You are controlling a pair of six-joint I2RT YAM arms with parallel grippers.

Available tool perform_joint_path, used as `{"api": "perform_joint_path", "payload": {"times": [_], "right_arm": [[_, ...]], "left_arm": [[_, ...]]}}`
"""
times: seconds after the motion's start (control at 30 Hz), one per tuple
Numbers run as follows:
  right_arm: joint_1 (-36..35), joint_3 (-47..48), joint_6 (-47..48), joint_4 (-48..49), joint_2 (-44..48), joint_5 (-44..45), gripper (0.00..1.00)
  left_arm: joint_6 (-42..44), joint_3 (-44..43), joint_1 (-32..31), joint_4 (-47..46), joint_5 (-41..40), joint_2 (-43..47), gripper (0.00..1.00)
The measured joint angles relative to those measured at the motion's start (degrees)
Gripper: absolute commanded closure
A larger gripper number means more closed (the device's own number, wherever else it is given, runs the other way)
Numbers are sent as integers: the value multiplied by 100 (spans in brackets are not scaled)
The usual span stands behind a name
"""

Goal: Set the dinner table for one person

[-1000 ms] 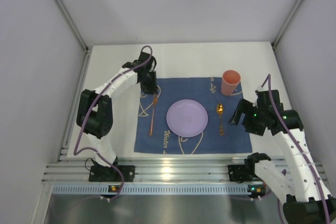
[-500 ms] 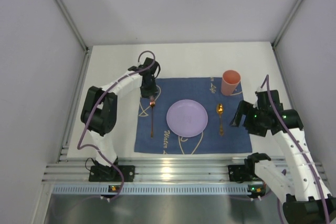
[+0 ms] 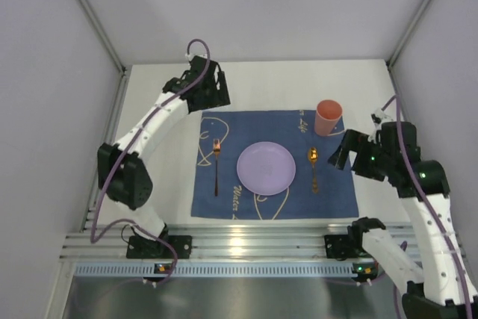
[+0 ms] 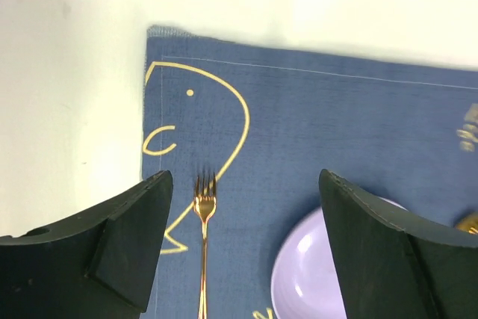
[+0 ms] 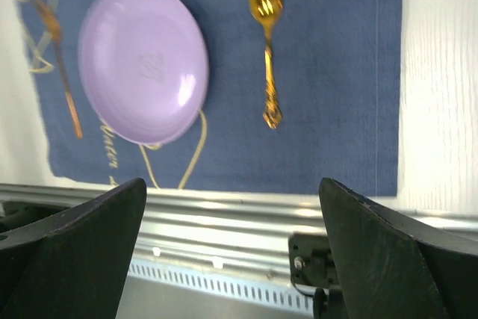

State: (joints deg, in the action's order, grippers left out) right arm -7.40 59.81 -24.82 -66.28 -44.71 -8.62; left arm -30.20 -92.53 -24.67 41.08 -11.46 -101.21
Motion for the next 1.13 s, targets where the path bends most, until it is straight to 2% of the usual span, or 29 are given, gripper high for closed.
{"api": "perform_joint_path", "payload": {"times": [0.13,0.17,0.3,0.4,0.53,1.13], "right_arm": [[-35,142,44,323,949,26,0],[-35,72,13,409,1314,122,0],[-57,-535,-72,557,2658,409,0],[-118,-885,-98,501,3248,518,0],[-122,-1049,-184,295,3471,699,0],[-170,-1274,-247,269,3565,568,0]], "left_arm": [[114,811,-251,-348,-323,1530,12],[146,1279,-431,-546,-509,2124,1],[326,3329,-1172,-1574,-929,4328,1],[402,4695,-1416,-2004,-1272,5630,2],[444,5180,-1443,-1971,-1355,5908,4],[531,5180,-1451,-1829,-1742,5998,4]]}}
